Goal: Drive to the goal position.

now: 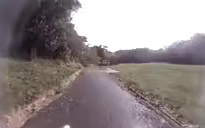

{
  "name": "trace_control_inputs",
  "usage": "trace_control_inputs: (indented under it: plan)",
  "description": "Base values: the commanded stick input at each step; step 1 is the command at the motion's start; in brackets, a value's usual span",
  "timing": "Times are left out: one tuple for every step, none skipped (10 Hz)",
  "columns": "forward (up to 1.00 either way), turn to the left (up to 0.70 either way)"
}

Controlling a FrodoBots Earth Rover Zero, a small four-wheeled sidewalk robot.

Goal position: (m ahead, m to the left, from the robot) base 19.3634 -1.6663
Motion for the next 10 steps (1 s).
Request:
trace_control_inputs:
  plan:
    - [1.00,0.00]
    - [1.00,0.00]
    - [1.00,0.00]
    - [1.00,0.00]
    - [1.00,0.13]
    - [1.00,0.17]
    - [1.00,0.07]
    - [1.00,0.00]
    - [1.00,0.00]
    - [1.00,0.00]
